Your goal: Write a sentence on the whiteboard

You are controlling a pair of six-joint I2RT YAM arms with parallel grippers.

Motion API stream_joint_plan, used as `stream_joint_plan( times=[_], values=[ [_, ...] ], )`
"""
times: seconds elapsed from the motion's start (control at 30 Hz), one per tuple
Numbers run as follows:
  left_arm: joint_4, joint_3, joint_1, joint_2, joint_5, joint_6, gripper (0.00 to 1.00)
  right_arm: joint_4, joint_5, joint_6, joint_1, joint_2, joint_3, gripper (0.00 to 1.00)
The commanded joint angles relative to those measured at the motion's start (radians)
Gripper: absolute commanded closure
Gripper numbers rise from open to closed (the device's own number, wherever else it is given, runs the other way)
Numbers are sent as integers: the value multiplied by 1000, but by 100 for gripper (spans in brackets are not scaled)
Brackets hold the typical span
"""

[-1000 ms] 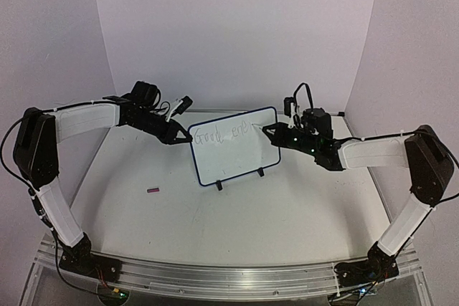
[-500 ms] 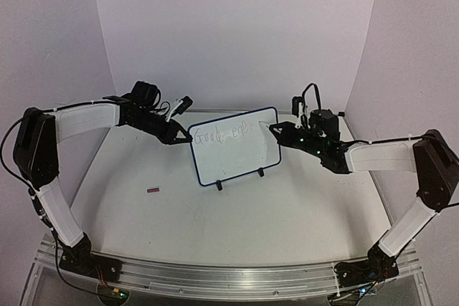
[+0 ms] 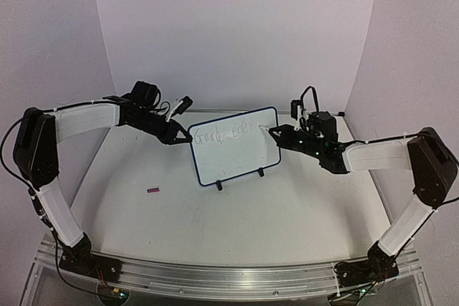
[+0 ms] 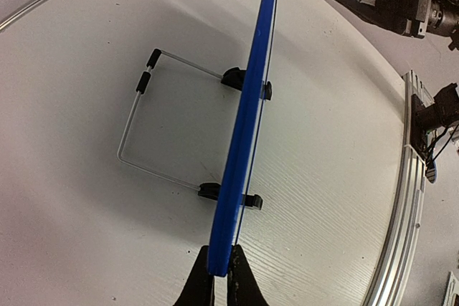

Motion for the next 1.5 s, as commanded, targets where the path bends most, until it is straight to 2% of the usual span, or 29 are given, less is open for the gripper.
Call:
stream_joint_plan(
  times=[0.0,0.6,1.47],
  values=[
    [-79,-6,-19,49,-96,52,100,44,-14,2,-7,12,43,100],
    [-80,-6,-19,52,-97,52,100,46,-69,5,-7,43,31,100],
    [-81,-5,-21,52,-97,52,100,37,-1,-11,-13,-18,22,100]
  ],
)
